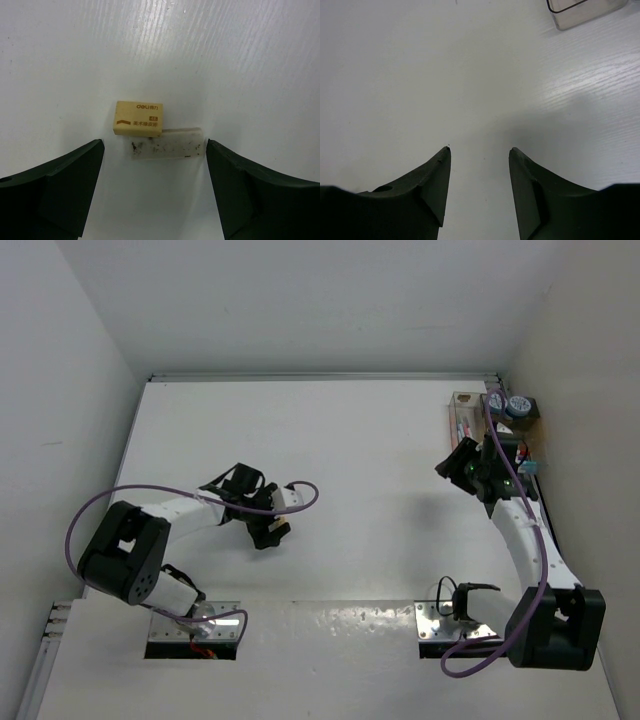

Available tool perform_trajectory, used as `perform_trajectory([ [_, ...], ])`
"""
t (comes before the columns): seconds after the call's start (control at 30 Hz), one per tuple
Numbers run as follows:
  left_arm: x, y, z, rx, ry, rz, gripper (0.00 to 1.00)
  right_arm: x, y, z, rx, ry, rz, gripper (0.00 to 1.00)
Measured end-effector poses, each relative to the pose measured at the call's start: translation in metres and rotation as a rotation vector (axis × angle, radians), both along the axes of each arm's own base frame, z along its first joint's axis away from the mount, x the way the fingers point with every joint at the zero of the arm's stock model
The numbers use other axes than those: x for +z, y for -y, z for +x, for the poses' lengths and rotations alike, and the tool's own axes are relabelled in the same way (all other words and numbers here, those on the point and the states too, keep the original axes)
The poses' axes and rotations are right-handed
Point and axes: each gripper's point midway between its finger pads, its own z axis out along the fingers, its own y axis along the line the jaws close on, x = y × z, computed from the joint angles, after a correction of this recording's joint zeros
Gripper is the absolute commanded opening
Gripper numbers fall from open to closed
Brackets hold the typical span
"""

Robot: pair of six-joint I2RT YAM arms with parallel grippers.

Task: Sort the stationery into containers
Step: Pick up the stationery from the center of the board, then place the stationery in the storage box.

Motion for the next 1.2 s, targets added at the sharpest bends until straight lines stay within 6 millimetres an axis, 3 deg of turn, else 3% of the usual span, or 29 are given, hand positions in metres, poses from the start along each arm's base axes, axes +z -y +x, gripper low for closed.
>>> perform_trajectory([
  [0.1, 0.000, 0.000, 0.002, 0.004, 0.006, 0.003, 0.83, -0.001, 0.000, 0.000, 0.001, -0.004, 0.001, 0.50],
  [0.33, -0.001, 0.002, 0.004, -0.003, 0.012, 0.012, 0.57, -0.003, -0.004, 0.000, 0.020, -0.009, 0.004, 0.51],
  [0.5, 0.000, 0.001, 0.003, -0.011, 0.011, 0.022, 0.48, -0.002, -0.017, -0.002, 0.071, -0.007, 0.022, 0.50],
  [0.7, 0.012, -0.011, -0.002, -0.030, 0.035, 0.052, 0.46, -0.002, -0.042, -0.007, 0.169, -0.018, 0.073, 0.50],
  [0.9, 0.058, -0.019, 0.016, -0.016, 0.165, 0.012, 0.45, -0.003, -0.080, -0.016, 0.278, -0.042, 0.140, 0.48],
  [1.07, 0.111, 0.001, 0.033, -0.008, 0.256, -0.126, 0.45, 0.011, -0.102, -0.011, 0.301, -0.066, 0.259, 0.45],
  [1.2, 0.155, 0.025, 0.042, 0.012, 0.290, -0.267, 0.45, 0.040, -0.127, 0.006, 0.321, -0.060, 0.396, 0.43],
])
